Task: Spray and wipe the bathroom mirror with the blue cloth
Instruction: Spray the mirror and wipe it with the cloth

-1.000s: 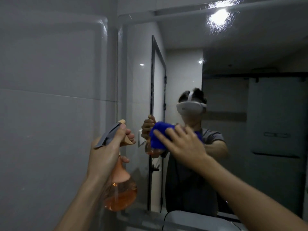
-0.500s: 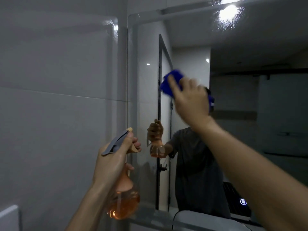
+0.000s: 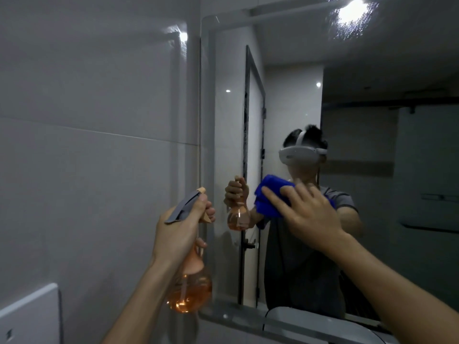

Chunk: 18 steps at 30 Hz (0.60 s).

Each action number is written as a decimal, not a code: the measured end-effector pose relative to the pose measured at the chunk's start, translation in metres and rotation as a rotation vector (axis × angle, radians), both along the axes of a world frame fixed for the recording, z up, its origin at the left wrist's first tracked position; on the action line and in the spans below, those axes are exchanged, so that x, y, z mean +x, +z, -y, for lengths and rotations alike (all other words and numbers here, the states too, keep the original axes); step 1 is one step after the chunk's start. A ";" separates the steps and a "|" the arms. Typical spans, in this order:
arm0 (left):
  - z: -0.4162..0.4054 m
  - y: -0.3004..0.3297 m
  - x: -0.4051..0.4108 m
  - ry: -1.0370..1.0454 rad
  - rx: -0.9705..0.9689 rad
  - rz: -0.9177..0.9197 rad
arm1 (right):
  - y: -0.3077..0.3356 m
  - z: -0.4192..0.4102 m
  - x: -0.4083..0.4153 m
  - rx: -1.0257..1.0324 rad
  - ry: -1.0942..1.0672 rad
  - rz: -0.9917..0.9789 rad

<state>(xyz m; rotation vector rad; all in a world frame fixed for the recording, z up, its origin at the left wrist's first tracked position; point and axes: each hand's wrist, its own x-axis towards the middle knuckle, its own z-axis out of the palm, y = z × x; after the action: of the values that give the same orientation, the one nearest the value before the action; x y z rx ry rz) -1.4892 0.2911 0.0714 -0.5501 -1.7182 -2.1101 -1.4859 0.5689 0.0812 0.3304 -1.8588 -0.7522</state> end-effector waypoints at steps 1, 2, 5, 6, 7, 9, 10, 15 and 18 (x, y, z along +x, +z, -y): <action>0.000 0.001 -0.003 0.011 -0.011 -0.007 | 0.005 -0.005 0.003 -0.046 -0.006 -0.034; -0.001 0.001 -0.005 0.022 -0.024 -0.010 | 0.009 -0.008 0.004 -0.089 -0.010 -0.060; -0.003 0.001 -0.011 0.039 -0.040 -0.010 | 0.014 -0.009 0.003 -0.141 -0.017 -0.073; -0.003 0.001 -0.012 0.041 -0.044 -0.011 | 0.013 -0.010 0.002 -0.142 -0.018 -0.073; -0.003 0.000 -0.014 0.042 -0.050 -0.011 | 0.012 -0.009 0.002 -0.141 -0.020 -0.075; -0.004 -0.002 -0.016 0.049 -0.051 -0.003 | 0.011 -0.009 0.001 -0.141 -0.028 -0.083; -0.004 -0.003 -0.018 0.053 -0.042 0.005 | 0.011 -0.009 0.000 -0.143 -0.034 -0.084; -0.004 -0.005 -0.017 0.038 0.011 0.040 | 0.009 -0.009 -0.003 -0.150 -0.051 -0.091; -0.004 -0.004 -0.019 0.018 0.029 0.038 | 0.008 -0.007 -0.005 -0.159 -0.040 -0.125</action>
<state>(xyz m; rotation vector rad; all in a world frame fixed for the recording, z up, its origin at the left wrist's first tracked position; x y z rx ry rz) -1.5085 0.2948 0.0670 -0.4874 -1.7034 -2.1420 -1.4908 0.5757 0.0895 0.1416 -1.7984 -0.6328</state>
